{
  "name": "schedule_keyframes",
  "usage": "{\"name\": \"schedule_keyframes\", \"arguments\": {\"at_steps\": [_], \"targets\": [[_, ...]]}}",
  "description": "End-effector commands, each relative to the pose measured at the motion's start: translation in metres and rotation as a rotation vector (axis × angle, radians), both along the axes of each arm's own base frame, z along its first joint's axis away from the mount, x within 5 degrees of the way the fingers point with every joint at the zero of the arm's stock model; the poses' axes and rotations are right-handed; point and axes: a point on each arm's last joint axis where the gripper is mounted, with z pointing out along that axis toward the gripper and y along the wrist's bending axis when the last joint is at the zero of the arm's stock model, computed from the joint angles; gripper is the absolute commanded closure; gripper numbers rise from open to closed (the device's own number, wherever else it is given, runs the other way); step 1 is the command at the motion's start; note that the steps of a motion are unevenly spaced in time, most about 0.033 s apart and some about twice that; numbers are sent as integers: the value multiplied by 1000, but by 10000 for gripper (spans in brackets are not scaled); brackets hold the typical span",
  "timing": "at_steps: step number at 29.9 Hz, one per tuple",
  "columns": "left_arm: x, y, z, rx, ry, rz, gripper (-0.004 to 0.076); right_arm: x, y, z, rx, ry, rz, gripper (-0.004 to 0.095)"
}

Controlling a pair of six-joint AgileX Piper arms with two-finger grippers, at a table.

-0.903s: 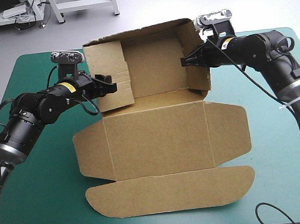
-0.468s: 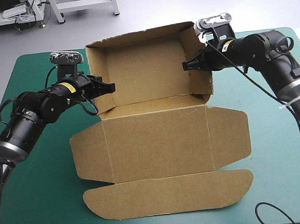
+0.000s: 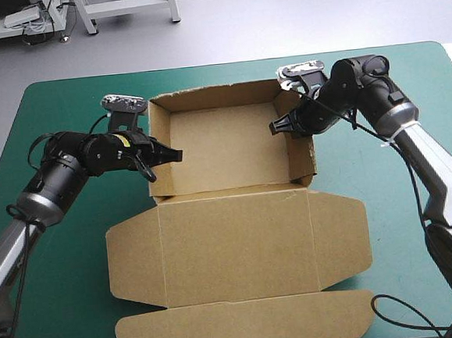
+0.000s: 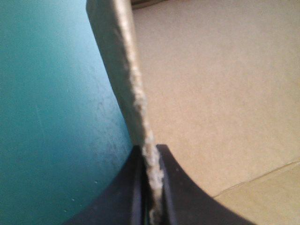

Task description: Fold the box

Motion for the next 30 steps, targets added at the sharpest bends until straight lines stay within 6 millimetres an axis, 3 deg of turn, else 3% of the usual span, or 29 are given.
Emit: {"name": "schedule_keyframes", "arguments": {"at_steps": [1, 5, 13, 22, 30], "targets": [[6, -12, 6, -67, -12, -42, 733, -4, 7, 12, 21, -30, 33, 920], [16, -24, -20, -34, 79, -87, 733, 5, 11, -4, 8, 16, 7, 919], [22, -52, -47, 0, 124, -166, 733, 9, 17, -26, -60, 94, 17, 919], [29, -56, -63, 52, 219, -186, 733, 12, 19, -42, -139, 143, 15, 919], [30, -46, -71, 190, 253, -208, 731, 15, 20, -50, -141, 171, 6, 921]]}}
